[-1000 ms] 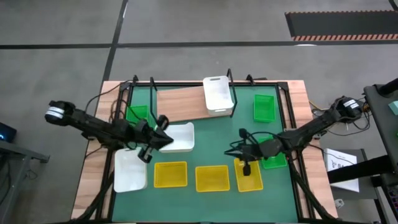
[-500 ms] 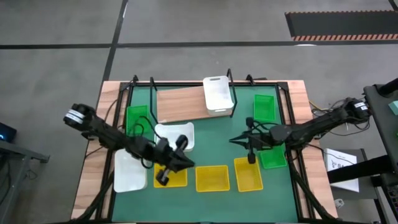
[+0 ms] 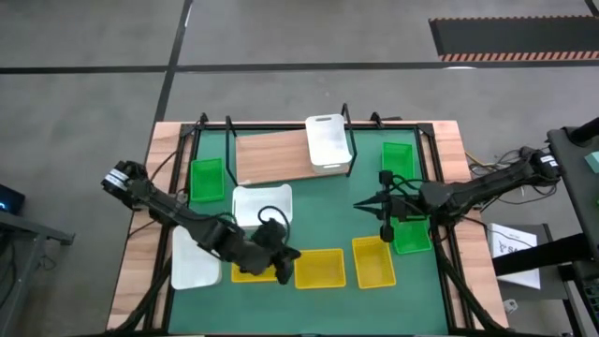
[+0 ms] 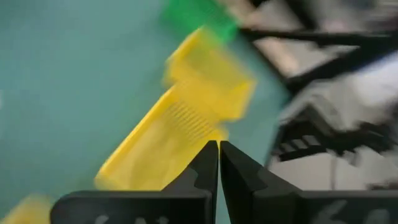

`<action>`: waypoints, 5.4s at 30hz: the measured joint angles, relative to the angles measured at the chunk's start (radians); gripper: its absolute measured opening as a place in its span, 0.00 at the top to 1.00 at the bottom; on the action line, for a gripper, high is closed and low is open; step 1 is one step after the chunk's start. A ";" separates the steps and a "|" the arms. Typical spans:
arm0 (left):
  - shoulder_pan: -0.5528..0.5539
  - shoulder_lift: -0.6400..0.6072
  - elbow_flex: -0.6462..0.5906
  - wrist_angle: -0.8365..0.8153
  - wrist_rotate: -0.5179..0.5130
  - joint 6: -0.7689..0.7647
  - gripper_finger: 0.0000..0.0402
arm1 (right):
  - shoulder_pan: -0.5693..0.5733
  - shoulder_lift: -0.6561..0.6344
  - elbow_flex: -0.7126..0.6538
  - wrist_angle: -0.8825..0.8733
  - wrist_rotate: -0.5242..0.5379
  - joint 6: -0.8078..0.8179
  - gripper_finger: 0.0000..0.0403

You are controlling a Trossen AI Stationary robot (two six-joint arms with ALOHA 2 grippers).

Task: Stack baskets on shelf by color
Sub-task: Put the left yellow bin on the shelf

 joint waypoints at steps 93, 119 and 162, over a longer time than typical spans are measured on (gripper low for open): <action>0.022 0.174 0.268 -0.424 0.358 -0.340 1.00 | 0.000 -0.043 0.000 -0.161 0.089 -0.031 0.97; 0.303 0.149 0.679 -1.162 -0.032 1.122 1.00 | 0.000 -0.050 0.000 -0.175 0.089 -0.051 0.97; 0.739 -0.031 -0.057 -0.554 0.086 1.390 1.00 | 0.000 -0.049 0.000 -0.174 0.088 -0.063 0.97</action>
